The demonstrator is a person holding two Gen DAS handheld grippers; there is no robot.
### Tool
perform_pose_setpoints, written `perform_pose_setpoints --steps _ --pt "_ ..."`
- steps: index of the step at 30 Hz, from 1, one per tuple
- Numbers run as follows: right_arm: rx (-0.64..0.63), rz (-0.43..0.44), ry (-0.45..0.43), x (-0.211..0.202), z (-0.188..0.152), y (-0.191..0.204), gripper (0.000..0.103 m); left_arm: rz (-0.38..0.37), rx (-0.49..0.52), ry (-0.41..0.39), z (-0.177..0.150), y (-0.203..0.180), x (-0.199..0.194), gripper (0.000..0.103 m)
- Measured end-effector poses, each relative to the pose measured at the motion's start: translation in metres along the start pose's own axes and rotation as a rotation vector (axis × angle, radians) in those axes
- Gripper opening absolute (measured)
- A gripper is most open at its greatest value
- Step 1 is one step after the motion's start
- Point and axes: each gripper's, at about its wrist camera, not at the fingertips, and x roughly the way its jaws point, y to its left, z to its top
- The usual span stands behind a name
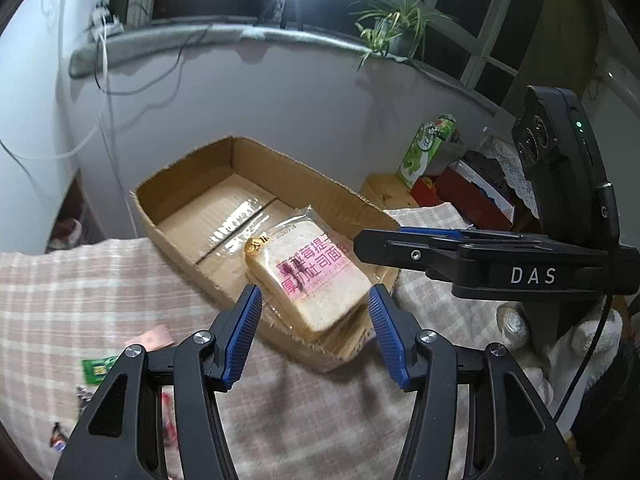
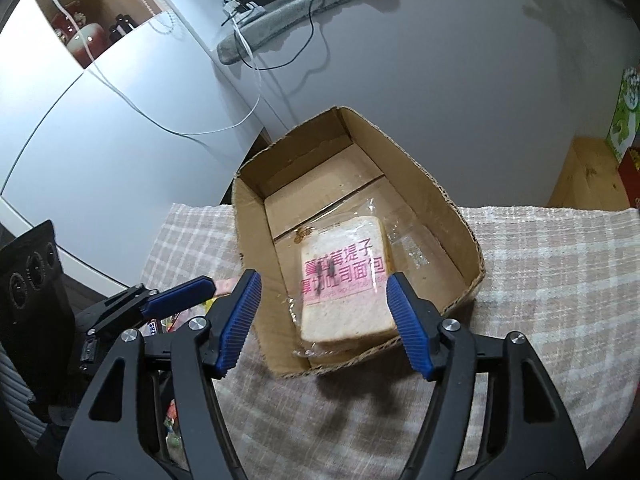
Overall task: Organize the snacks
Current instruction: 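Open the left tool to release the bread and withdraw, then grasp the red-wrapped cake with the left tool while the right tool grasps a Snickers bar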
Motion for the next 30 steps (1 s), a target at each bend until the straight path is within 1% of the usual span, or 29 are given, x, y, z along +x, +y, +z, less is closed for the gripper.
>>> perform_pose_setpoints --steps 1,2,6,10,15,16,19,20,25,30 --pt "-0.008 -0.004 -0.006 -0.003 -0.002 0.003 0.075 0.005 0.008 -0.01 -0.002 -0.002 -0.006 0.055" --pt "-0.019 -0.011 -0.016 -0.007 -0.004 0.008 0.075 0.007 0.012 -0.018 -0.003 -0.003 -0.011 0.055" --pt "-0.062 -0.038 -0.038 -0.019 -0.013 0.022 0.075 0.017 0.028 -0.049 -0.011 -0.005 -0.031 0.055" --pt "-0.081 -0.043 -0.052 -0.027 -0.023 0.033 0.075 0.032 0.036 -0.066 -0.022 -0.004 -0.047 0.055" --pt "-0.125 -0.054 -0.064 -0.031 -0.038 0.048 0.076 0.069 0.041 -0.083 -0.037 0.0 -0.065 0.055" --pt "-0.138 -0.057 -0.07 -0.031 -0.041 0.052 0.076 0.066 0.033 -0.087 -0.04 0.003 -0.069 0.056" --pt "-0.166 -0.069 -0.084 -0.031 -0.049 0.061 0.09 0.071 0.012 -0.096 -0.052 0.016 -0.084 0.057" --pt "-0.179 -0.074 -0.092 -0.031 -0.053 0.065 0.091 0.078 0.006 -0.097 -0.055 0.019 -0.088 0.057" --pt "-0.254 -0.08 -0.092 -0.029 -0.07 0.085 0.091 0.115 -0.064 -0.101 -0.082 0.052 -0.116 0.057" --pt "-0.325 -0.083 -0.065 -0.018 -0.086 0.105 0.091 0.169 -0.122 -0.098 -0.113 0.077 -0.136 0.057"
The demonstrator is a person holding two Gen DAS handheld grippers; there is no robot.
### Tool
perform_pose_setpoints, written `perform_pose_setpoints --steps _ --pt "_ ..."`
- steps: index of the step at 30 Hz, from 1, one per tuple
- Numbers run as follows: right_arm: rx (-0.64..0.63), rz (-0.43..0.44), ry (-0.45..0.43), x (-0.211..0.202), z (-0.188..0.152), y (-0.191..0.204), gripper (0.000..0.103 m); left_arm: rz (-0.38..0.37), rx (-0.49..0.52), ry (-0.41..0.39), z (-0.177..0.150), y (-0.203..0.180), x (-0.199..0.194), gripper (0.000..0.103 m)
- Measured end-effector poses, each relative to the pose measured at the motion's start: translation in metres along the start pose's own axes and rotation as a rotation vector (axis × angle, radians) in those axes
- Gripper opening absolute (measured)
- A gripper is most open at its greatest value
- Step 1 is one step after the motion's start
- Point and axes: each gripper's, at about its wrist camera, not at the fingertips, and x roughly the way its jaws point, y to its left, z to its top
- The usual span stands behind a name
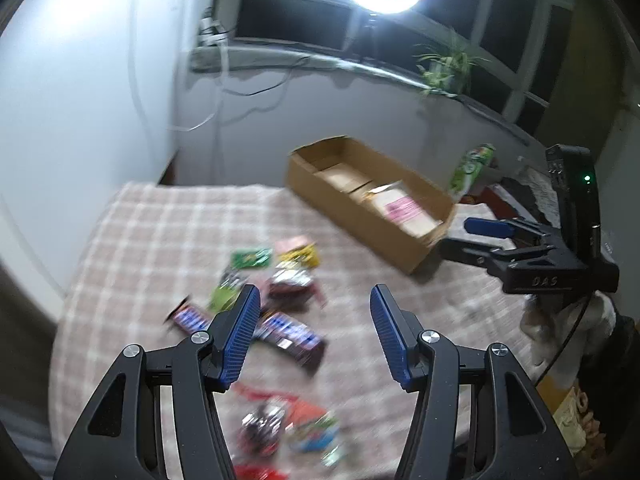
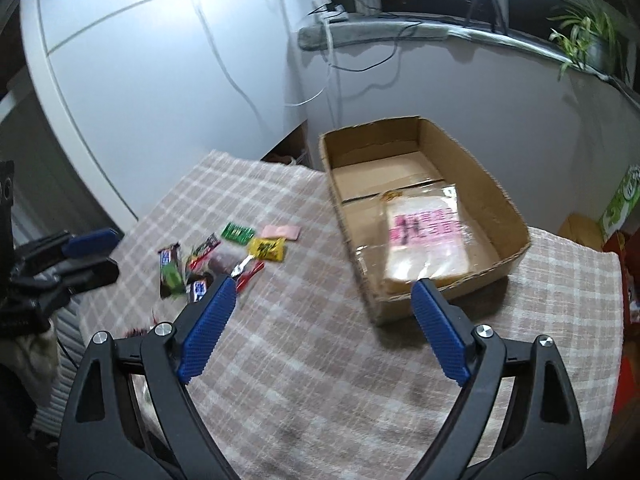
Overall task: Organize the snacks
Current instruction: 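Grasp the red-wrapped cake with the left tool while the right tool grasps a Snickers bar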
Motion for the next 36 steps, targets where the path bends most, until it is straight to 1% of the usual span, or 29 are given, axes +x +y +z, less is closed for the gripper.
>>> perform_pose_setpoints --steps 6,9,12,15,18,20,23,28,32,36 --pt "-0.064 0.048 0.052 0.018 -0.014 0.03 0.091 0.025 -0.059 0.079 -0.042 0.022 0.003 0.057" --pt "-0.094 0.075 0.081 0.031 -0.021 0.045 0.091 0.025 -0.107 0.122 -0.064 0.032 0.01 0.057" --pt "-0.119 0.1 0.113 0.045 -0.027 0.059 0.091 0.031 -0.127 0.152 -0.079 0.038 0.016 0.057" --pt "-0.145 0.123 0.138 0.058 -0.03 0.072 0.091 0.046 -0.116 0.159 -0.086 0.039 0.02 0.057" --pt "-0.17 0.147 0.163 0.069 -0.032 0.086 0.088 0.038 -0.113 0.168 -0.089 0.04 0.023 0.057" --pt "-0.192 0.159 0.184 0.078 -0.033 0.095 0.08 0.046 -0.095 0.178 -0.092 0.038 0.027 0.056" --pt "-0.219 0.167 0.212 0.089 -0.033 0.107 0.076 0.044 -0.082 0.192 -0.096 0.037 0.031 0.055" --pt "-0.255 0.167 0.246 0.104 -0.03 0.121 0.073 0.049 -0.073 0.202 -0.097 0.039 0.04 0.048" --pt "-0.274 0.161 0.275 0.119 -0.029 0.128 0.063 0.047 -0.078 0.197 -0.096 0.041 0.042 0.042" --pt "-0.282 0.157 0.294 0.128 -0.03 0.132 0.057 0.042 -0.086 0.192 -0.096 0.044 0.043 0.039"
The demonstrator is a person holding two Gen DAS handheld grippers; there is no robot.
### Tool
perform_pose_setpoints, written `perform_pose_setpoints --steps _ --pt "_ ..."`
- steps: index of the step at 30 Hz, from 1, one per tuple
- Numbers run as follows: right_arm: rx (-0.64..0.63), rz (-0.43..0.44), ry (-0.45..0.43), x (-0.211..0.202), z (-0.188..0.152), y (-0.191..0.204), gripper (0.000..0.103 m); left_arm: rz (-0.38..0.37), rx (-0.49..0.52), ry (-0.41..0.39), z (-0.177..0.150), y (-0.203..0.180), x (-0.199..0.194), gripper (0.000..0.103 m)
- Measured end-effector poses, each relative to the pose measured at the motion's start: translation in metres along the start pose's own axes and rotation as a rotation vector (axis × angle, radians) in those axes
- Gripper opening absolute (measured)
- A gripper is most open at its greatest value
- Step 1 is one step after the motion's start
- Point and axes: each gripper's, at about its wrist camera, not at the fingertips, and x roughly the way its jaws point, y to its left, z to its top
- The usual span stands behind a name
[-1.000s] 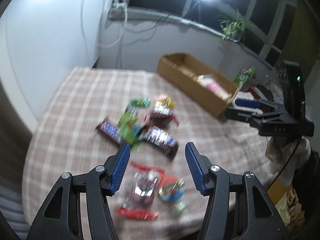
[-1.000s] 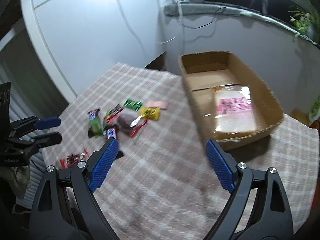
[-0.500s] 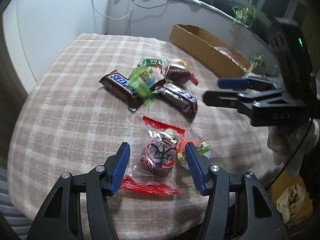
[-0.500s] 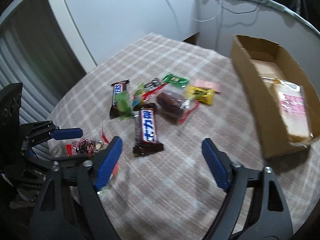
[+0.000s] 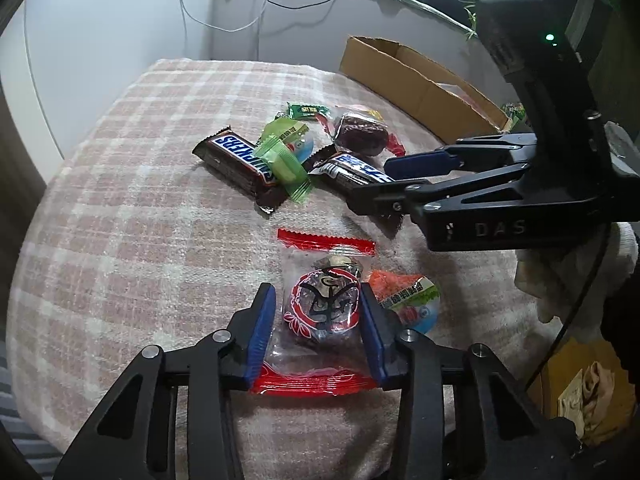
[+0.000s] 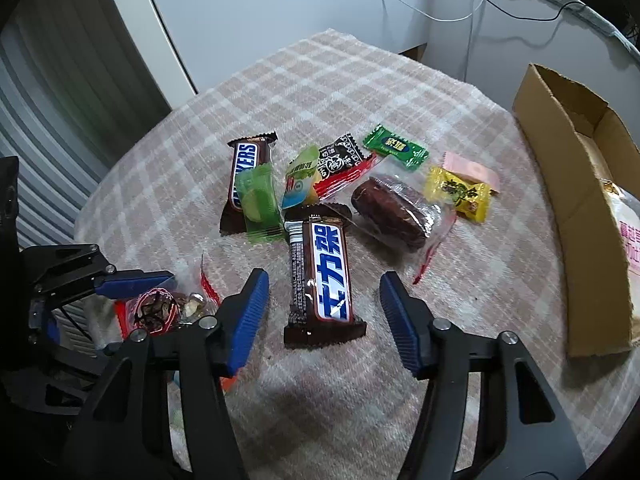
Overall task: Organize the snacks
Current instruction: 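Grasp the red-wrapped cake with the left tool while the right tool grasps a Snickers bar, then carry the cake and Snickers bar over the box with both tools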
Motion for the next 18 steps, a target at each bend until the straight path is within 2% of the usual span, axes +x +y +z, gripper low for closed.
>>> perform_pose_setpoints --steps 5,8,18 --pt "-0.011 -0.005 0.02 0.0074 0.0009 0.0032 0.039 0.001 0.001 -0.009 -0.001 -0.0002 -0.0009 0.037" --pt "-0.025 -0.016 0.023 0.0098 0.0011 0.0058 0.034 -0.002 -0.002 -0.015 -0.001 0.0004 -0.0015 0.036" --pt "-0.008 -0.006 0.008 -0.0001 -0.0057 0.0019 0.03 -0.007 -0.036 -0.038 0.0 0.005 -0.0079 0.034"
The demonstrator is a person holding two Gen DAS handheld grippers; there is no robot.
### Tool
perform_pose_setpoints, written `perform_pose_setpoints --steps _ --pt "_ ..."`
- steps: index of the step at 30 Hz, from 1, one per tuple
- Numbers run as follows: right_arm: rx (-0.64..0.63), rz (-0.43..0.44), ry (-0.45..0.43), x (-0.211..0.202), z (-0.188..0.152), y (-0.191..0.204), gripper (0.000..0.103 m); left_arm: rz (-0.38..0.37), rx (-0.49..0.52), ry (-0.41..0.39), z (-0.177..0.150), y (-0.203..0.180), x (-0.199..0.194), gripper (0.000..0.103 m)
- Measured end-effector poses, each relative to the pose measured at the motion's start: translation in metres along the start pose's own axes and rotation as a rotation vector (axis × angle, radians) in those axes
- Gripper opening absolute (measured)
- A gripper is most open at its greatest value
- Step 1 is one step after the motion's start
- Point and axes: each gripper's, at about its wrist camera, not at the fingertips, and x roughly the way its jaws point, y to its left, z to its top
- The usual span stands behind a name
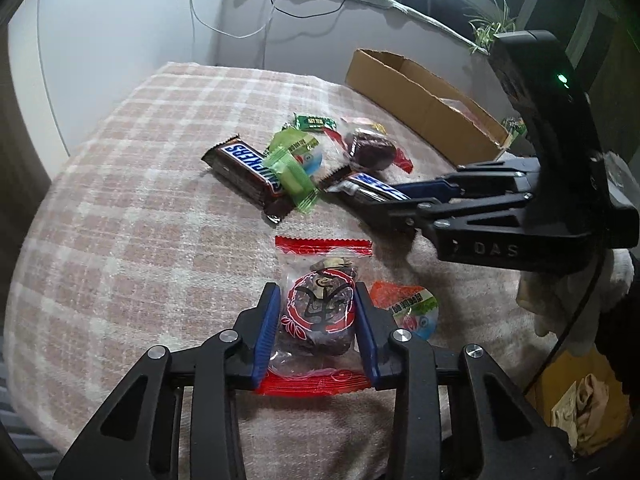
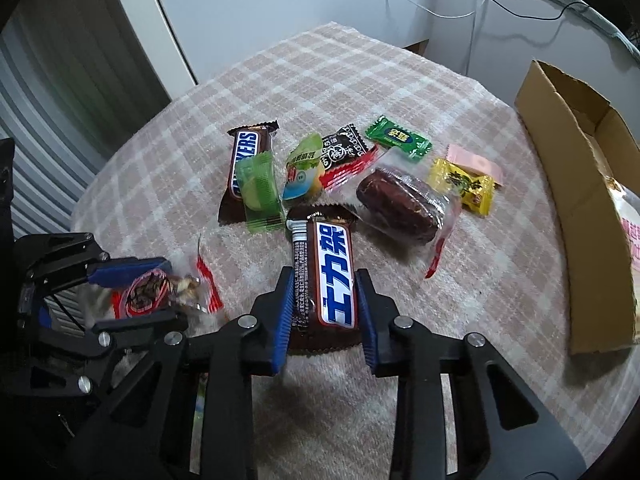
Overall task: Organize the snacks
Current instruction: 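Carry the cake and Snickers bar over the box with both tools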
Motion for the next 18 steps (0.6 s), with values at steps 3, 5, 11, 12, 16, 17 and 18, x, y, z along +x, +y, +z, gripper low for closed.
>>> perform_pose_setpoints --steps 3,5,11,12,16,17,18 --pt "0.007 0.003 -0.012 -0.007 -0.004 -0.001 0.03 -0.001 -0.003 -0.01 0.001 0.0 -0.004 0.034" --pt "0.013 0.006 -0.018 -0.011 -0.008 -0.003 0.03 -0.001 -0.002 -0.017 0.002 0.0 -0.006 0.034" --pt "0.045 0.016 -0.032 -0.023 -0.019 -0.015 0.03 -0.007 -0.007 -0.033 0.008 -0.001 -0.01 0.034" --pt "0.053 0.013 -0.04 -0.027 -0.021 -0.018 0.03 -0.008 -0.006 -0.035 0.009 -0.001 -0.011 0.034" --pt "0.083 0.012 -0.069 -0.042 -0.026 -0.029 0.03 -0.011 0.006 -0.048 0.016 -0.005 -0.012 0.034" --pt "0.088 0.011 -0.074 -0.044 -0.026 -0.031 0.03 -0.014 0.008 -0.052 0.018 -0.006 -0.012 0.034" --pt "0.095 0.007 -0.082 -0.048 -0.027 -0.034 0.03 -0.016 0.011 -0.056 0.021 -0.007 -0.012 0.034"
